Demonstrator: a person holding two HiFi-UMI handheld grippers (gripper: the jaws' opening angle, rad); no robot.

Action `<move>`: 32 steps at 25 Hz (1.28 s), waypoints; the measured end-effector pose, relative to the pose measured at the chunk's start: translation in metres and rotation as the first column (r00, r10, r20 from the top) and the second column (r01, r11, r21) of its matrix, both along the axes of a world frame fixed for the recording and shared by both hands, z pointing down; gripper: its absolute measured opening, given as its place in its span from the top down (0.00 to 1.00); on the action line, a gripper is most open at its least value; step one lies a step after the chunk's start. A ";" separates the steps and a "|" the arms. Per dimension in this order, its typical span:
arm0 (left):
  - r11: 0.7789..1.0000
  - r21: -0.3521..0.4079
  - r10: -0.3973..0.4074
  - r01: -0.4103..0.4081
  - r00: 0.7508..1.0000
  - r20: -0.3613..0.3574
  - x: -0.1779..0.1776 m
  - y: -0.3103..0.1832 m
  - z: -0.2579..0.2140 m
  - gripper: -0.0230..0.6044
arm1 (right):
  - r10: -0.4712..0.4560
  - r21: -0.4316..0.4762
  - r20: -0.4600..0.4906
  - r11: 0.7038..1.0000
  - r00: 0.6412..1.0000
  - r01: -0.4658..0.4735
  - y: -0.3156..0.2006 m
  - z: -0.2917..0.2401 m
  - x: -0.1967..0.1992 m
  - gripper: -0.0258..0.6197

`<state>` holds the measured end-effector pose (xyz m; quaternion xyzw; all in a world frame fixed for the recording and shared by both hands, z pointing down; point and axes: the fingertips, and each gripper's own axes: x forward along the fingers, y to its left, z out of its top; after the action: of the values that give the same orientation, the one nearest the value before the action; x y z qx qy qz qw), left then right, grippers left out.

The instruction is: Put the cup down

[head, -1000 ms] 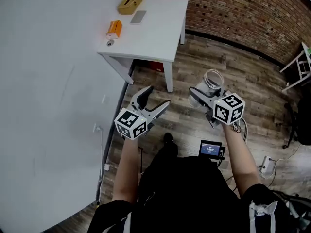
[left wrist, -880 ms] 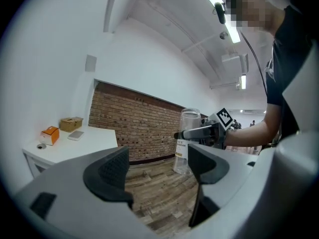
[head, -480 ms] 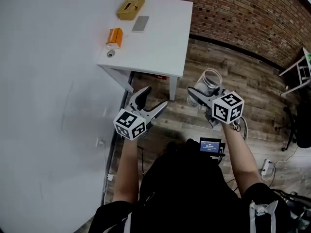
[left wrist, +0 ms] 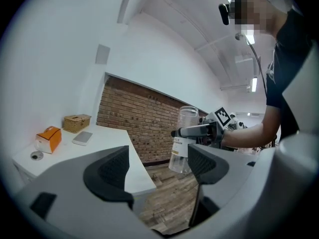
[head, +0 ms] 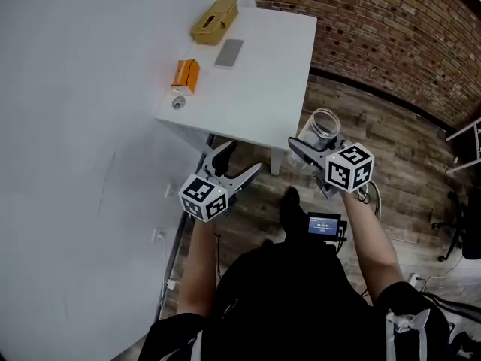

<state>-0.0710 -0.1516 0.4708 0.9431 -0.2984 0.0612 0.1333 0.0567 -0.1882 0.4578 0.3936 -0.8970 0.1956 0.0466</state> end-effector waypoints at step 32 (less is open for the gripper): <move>1.000 -0.013 0.023 -0.023 1.000 0.021 0.053 -0.221 -0.013 0.37 | -0.046 -0.004 0.041 0.999 0.998 0.047 -0.222 -0.013 0.017 0.43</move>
<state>-0.0177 -0.3729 0.4575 0.9449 -0.2884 0.0746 0.1356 0.0735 -0.4098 0.4446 0.3685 -0.9062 0.2047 0.0339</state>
